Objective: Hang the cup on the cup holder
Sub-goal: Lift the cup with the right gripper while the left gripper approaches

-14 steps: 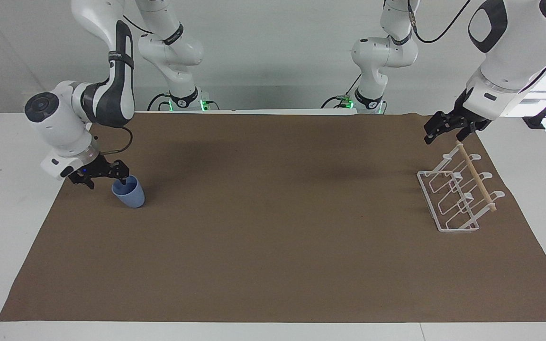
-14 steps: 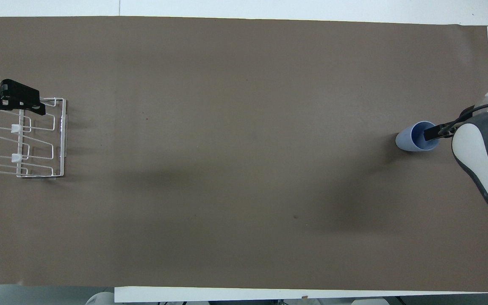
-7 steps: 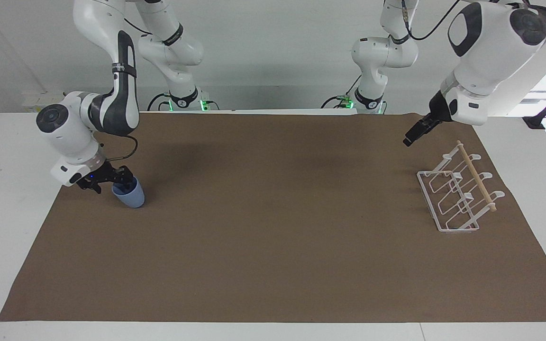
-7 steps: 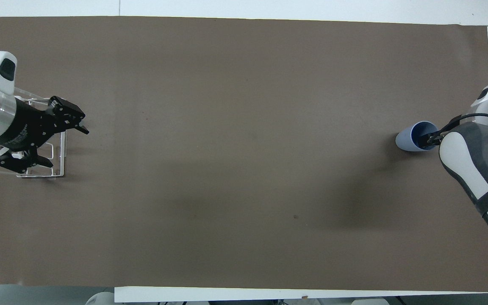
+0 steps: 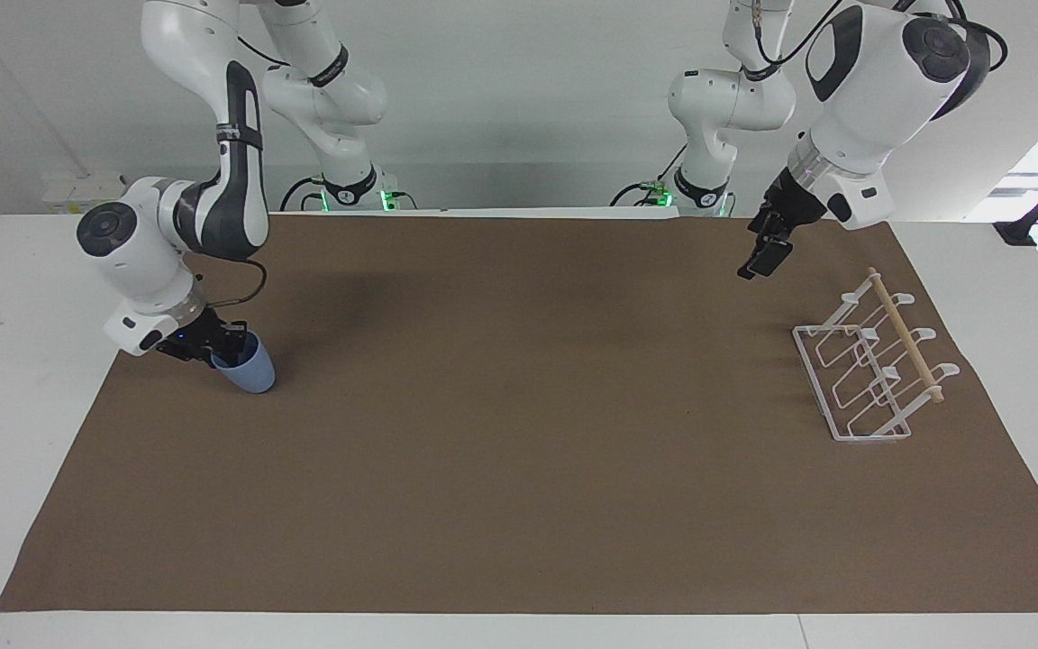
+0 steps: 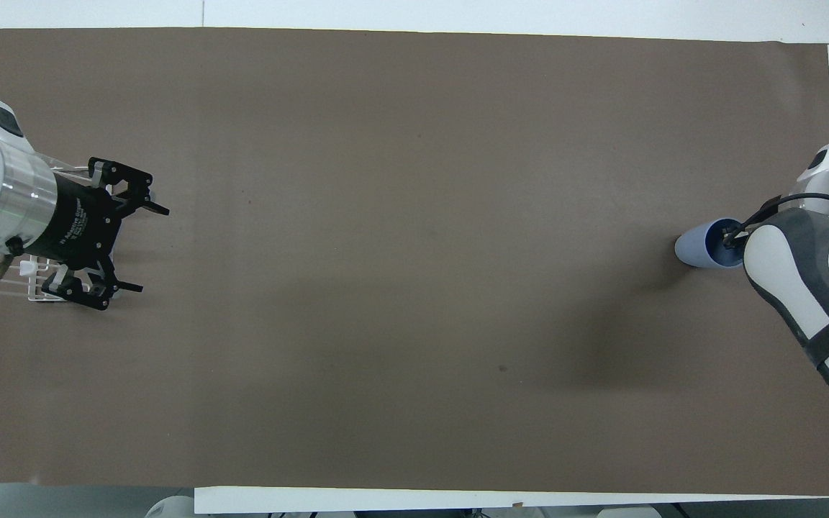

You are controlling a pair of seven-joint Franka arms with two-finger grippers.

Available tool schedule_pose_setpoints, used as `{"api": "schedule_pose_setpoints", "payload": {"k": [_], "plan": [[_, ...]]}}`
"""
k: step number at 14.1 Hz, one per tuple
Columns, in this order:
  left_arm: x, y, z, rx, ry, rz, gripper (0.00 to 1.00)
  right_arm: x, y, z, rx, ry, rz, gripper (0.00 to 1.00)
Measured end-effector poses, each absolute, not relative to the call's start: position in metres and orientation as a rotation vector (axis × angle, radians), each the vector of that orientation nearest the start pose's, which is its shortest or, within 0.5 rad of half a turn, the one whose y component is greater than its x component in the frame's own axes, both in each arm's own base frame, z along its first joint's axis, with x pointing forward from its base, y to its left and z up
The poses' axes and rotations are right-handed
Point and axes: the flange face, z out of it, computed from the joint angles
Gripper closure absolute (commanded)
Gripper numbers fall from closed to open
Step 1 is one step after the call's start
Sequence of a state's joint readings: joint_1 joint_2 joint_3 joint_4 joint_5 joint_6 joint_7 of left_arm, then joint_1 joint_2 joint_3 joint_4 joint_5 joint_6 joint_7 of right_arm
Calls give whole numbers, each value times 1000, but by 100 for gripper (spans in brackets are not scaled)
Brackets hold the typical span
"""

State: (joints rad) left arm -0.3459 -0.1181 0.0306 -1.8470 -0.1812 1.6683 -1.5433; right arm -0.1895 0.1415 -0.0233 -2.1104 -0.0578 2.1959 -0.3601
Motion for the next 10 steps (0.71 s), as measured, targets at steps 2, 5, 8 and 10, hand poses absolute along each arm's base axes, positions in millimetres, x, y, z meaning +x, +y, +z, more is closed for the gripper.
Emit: {"api": "schedule_pose_setpoints", "payload": {"k": [2, 5, 8, 10], "plan": [[481, -197, 566, -2553, -1903, 291, 0, 547, -120, 348, -3161, -291, 97, 100], [475, -216, 567, -2542, -1939, 277, 0, 557, -118, 378, -3148, -311, 155, 100], [474, -223, 569, -2501, -2002, 270, 0, 570, -78, 439, -3006, -329, 211, 100], [474, -228, 570, -2447, -2083, 276, 0, 569, -36, 464, -2854, -339, 209, 100]]}}
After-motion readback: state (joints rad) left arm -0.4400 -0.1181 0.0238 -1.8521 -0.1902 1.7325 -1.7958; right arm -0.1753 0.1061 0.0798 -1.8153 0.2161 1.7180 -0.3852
